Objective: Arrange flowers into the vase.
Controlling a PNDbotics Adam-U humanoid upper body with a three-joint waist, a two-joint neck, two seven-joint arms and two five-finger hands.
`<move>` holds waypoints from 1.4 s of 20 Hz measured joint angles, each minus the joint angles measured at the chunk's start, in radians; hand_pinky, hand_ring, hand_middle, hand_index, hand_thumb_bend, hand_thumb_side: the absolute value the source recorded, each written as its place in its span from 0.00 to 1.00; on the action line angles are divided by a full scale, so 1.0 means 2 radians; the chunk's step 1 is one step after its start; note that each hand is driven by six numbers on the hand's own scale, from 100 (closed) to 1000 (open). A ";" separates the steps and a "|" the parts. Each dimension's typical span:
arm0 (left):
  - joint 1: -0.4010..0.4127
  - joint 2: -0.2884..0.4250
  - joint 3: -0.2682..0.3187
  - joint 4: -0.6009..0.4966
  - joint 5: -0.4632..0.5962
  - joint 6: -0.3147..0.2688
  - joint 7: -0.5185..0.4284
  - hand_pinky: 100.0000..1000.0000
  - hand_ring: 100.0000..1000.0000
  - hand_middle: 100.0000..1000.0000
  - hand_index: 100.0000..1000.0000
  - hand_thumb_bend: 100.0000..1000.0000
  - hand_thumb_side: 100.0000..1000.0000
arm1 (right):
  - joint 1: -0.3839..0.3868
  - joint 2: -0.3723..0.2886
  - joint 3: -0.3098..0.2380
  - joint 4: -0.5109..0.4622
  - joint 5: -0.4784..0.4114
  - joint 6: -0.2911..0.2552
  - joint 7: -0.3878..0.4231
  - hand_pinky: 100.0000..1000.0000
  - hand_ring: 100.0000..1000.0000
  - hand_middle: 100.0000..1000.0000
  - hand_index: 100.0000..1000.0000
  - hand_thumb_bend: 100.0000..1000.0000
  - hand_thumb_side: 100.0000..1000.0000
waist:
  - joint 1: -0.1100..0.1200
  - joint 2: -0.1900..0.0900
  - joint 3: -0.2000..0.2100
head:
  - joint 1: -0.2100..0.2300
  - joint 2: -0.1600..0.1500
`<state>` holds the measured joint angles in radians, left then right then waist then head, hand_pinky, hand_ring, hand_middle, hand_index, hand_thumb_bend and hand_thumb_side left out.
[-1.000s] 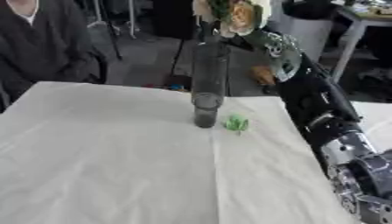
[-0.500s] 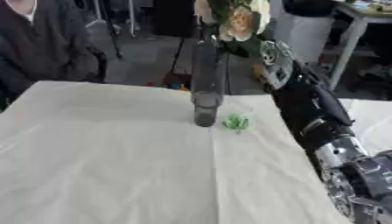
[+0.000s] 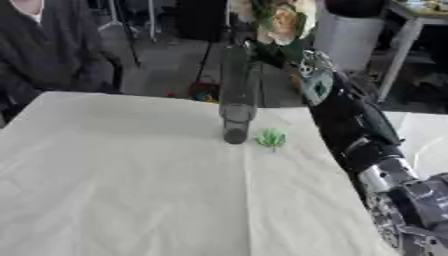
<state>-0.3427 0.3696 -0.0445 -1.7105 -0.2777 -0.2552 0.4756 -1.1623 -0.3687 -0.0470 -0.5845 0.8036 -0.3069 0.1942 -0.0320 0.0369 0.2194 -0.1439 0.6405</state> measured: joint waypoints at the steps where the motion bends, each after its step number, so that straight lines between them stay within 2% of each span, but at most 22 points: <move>1: 0.000 0.000 0.000 0.000 0.000 0.000 0.000 0.56 0.36 0.41 0.32 0.73 0.26 | 0.000 0.000 0.000 0.000 0.000 -0.001 0.000 1.00 1.00 0.96 1.00 0.00 1.00 | 0.000 0.000 0.000 | 0.000 0.000; 19: 0.000 0.000 0.000 0.000 0.000 0.000 0.000 0.56 0.36 0.41 0.32 0.73 0.26 | 0.001 0.000 -0.001 0.004 -0.002 -0.011 0.006 1.00 1.00 0.97 1.00 0.00 1.00 | -0.001 0.000 -0.002 | 0.001 0.000; 21: 0.000 0.000 0.000 0.000 0.000 0.000 0.000 0.56 0.36 0.41 0.32 0.73 0.26 | 0.003 0.000 -0.001 0.005 -0.003 -0.017 0.013 1.00 1.00 0.98 1.00 0.26 0.92 | 0.000 0.000 -0.002 | 0.001 0.000; 23: 0.000 0.000 0.000 0.000 0.000 0.000 0.000 0.57 0.36 0.41 0.32 0.73 0.26 | 0.005 0.000 -0.001 0.005 -0.006 -0.023 0.023 1.00 1.00 0.98 1.00 0.41 0.88 | 0.000 0.000 -0.002 | 0.001 0.000; 28: 0.000 0.000 0.000 0.000 0.000 0.000 0.000 0.56 0.36 0.41 0.32 0.73 0.26 | 0.005 0.000 -0.004 0.005 -0.014 -0.029 0.037 1.00 1.00 0.98 1.00 0.41 0.89 | 0.000 0.000 -0.002 | 0.001 -0.001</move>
<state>-0.3427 0.3696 -0.0443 -1.7105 -0.2777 -0.2548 0.4759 -1.1527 -0.3683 -0.0557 -0.5750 0.7759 -0.3648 0.2691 -0.0321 0.0375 0.2147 -0.1422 0.6394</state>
